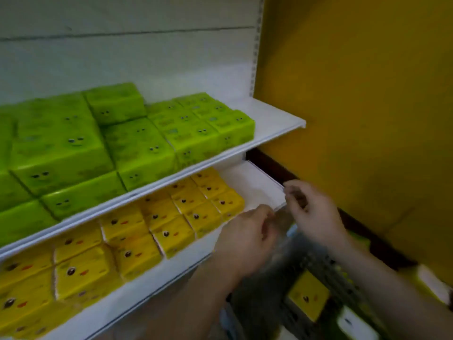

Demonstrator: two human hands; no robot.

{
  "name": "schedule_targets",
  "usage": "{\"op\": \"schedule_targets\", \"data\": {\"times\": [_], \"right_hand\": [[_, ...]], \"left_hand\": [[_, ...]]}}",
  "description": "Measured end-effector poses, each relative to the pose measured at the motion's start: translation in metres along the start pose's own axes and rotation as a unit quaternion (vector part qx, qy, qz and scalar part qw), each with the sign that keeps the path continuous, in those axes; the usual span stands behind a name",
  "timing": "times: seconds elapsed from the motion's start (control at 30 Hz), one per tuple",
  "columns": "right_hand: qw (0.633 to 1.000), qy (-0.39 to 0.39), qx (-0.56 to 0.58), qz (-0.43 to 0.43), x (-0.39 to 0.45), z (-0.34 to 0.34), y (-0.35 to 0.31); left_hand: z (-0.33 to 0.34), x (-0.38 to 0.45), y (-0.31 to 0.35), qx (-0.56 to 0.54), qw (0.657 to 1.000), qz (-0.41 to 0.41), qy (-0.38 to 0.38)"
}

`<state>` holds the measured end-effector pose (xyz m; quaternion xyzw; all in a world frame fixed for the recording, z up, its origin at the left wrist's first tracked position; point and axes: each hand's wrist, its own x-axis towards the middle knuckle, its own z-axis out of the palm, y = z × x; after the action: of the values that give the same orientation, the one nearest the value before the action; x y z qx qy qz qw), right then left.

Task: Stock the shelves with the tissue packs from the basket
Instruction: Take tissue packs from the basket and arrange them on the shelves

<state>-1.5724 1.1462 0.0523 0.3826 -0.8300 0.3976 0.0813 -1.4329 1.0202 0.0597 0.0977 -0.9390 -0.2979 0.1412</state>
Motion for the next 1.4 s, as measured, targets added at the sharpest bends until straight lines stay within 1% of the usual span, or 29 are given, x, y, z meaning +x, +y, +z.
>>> {"op": "schedule_targets", "data": {"times": [0.07, 0.13, 0.2, 0.27, 0.4, 0.47, 0.6, 0.73, 0.8, 0.83, 0.9, 0.97, 1.03, 1.07, 1.1, 1.13, 1.17, 1.2, 1.23, 1.27, 1.3, 1.33, 1.4], "right_hand": [[0.997, -0.037, -0.035, 0.059, -0.046, -0.009, 0.04], [0.984, -0.094, -0.097, 0.114, -0.087, -0.008, 0.077], [0.957, -0.173, -0.142, 0.186, -0.121, 0.005, 0.104], [0.926, -0.234, -0.162, 0.249, -0.151, 0.025, 0.129], [0.854, -0.321, -0.247, 0.327, -0.185, 0.06, 0.166], [0.832, -0.33, -0.277, 0.348, -0.191, 0.07, 0.181], [0.828, -0.307, -0.324, 0.34, -0.194, 0.088, 0.203], [0.804, -0.328, -0.361, 0.342, -0.2, 0.104, 0.206], [0.796, -0.32, -0.395, 0.328, -0.2, 0.104, 0.203], [0.8, -0.309, -0.414, 0.306, -0.199, 0.104, 0.202], [0.82, -0.288, -0.415, 0.268, -0.199, 0.101, 0.202], [0.843, -0.313, -0.332, 0.285, -0.199, 0.096, 0.201], [0.85, -0.349, -0.229, 0.321, -0.2, 0.087, 0.193], [0.862, -0.336, -0.202, 0.32, -0.199, 0.08, 0.186], [0.883, -0.303, -0.187, 0.307, -0.197, 0.072, 0.18], [0.907, -0.251, -0.165, 0.295, -0.193, 0.06, 0.171], [0.933, -0.185, -0.123, 0.285, -0.189, 0.048, 0.161], [0.95, -0.115, -0.06, 0.285, -0.183, 0.036, 0.148], [0.957, -0.053, 0.01, 0.283, -0.177, 0.023, 0.135], [0.957, -0.006, 0.075, 0.279, -0.168, 0.012, 0.12], [0.955, 0.023, 0.124, 0.269, -0.159, 0.003, 0.105], [0.953, 0.036, 0.155, 0.257, -0.15, -0.003, 0.092], [0.955, 0.032, 0.185, 0.228, -0.132, -0.009, 0.066]], "left_hand": [[0.046, -0.01, 0.003, 0.0, 0.998, -0.014, -0.057], [0.083, -0.021, 0.005, -0.015, 0.994, -0.033, -0.104], [0.108, -0.031, 0.005, -0.03, 0.987, -0.051, -0.148], [0.127, -0.042, 0.005, -0.041, 0.982, -0.06, -0.173], [0.152, -0.059, -0.001, -0.053, 0.972, -0.085, -0.214], [0.157, -0.067, -0.009, -0.063, 0.965, -0.103, -0.234], [0.161, -0.073, -0.018, -0.087, 0.961, -0.106, -0.239], [0.164, -0.076, -0.02, -0.081, 0.961, -0.094, -0.246], [0.164, -0.077, -0.022, -0.092, 0.962, -0.105, -0.236], [0.163, -0.076, -0.023, -0.098, 0.962, -0.115, -0.228], [0.163, -0.075, -0.023, -0.105, 0.962, -0.134, -0.212], [0.162, -0.075, -0.023, -0.12, 0.958, -0.162, -0.203], [0.16, -0.075, -0.02, -0.137, 0.954, -0.189, -0.188], [0.158, -0.076, -0.018, -0.144, 0.954, -0.196, -0.173], [0.154, -0.076, -0.015, -0.147, 0.956, -0.202, -0.156], [0.15, -0.075, -0.013, -0.15, 0.957, -0.206, -0.136], [0.145, -0.073, -0.011, -0.155, 0.958, -0.21, -0.116], [0.141, -0.072, -0.009, -0.164, 0.958, -0.214, -0.094], [0.135, -0.069, -0.006, -0.172, 0.957, -0.222, -0.073], [0.128, -0.066, -0.002, -0.183, 0.954, -0.232, -0.051], [0.122, -0.063, 0.003, -0.204, 0.947, -0.245, -0.038], [0.116, -0.059, 0.008, -0.241, 0.934, -0.261, -0.031], [0.099, -0.053, 0.018, -0.329, 0.899, -0.288, -0.019]]}}
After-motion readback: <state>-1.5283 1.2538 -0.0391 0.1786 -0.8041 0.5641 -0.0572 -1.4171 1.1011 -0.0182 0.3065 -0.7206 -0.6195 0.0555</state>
